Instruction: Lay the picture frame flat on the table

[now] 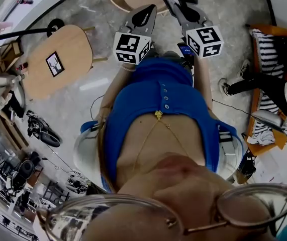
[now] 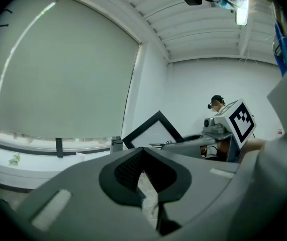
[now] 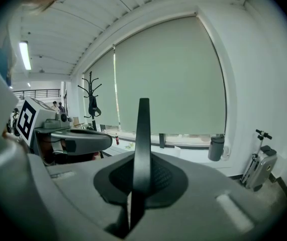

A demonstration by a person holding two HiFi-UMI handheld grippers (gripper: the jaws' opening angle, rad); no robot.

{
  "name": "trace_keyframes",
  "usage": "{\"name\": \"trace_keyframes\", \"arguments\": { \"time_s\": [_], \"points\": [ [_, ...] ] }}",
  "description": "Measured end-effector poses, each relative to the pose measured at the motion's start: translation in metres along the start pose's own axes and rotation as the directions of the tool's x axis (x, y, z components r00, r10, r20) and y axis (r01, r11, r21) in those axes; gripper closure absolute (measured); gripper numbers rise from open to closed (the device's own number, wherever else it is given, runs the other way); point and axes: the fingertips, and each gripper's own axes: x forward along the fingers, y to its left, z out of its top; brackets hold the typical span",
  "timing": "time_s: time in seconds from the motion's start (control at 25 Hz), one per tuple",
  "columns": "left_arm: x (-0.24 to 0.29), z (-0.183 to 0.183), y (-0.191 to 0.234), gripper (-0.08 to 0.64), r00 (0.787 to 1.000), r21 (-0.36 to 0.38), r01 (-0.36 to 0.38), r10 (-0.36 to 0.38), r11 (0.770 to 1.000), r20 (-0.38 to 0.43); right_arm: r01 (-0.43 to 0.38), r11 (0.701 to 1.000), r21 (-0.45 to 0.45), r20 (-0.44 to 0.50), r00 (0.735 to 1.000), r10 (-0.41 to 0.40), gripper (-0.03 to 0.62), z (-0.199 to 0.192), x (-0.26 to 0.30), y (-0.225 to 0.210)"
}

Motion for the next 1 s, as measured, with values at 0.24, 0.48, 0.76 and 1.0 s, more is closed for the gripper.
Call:
{"name": "trace_keyframes", "arguments": {
  "time_s": [0.24, 0.48, 0.76, 1.0],
  "points": [
    [0.003, -0.005, 0.027, 0.560, 1.000, -0.034, -0.024, 0.024, 0.999, -0.013, -0.019, 1.000, 0.005, -0.024, 1.000, 0.019, 0.580, -0.001, 0.022, 0.001],
    [0.030, -0.005, 0.045, 0.560, 0.998, -0.051, -0.040, 0.038, 0.998, -0.040, -0.041, 0.999, 0.006, -0.059, 0.997, 0.041, 0.580, 0.002, 0.045, -0.021],
    [0.093, 0.024, 0.054, 0.560, 0.998, -0.023, -0.057, 0.057, 0.998, -0.017, -0.134, 0.991, -0.023, -0.052, 0.990, 0.133, 0.580, 0.030, 0.078, -0.066],
    [0.144, 0.047, 0.056, 0.558, 0.997, 0.007, -0.069, 0.070, 0.998, -0.023, -0.158, 0.987, -0.008, -0.029, 0.987, 0.158, 0.580, 0.045, 0.099, -0.112]
  ]
}}
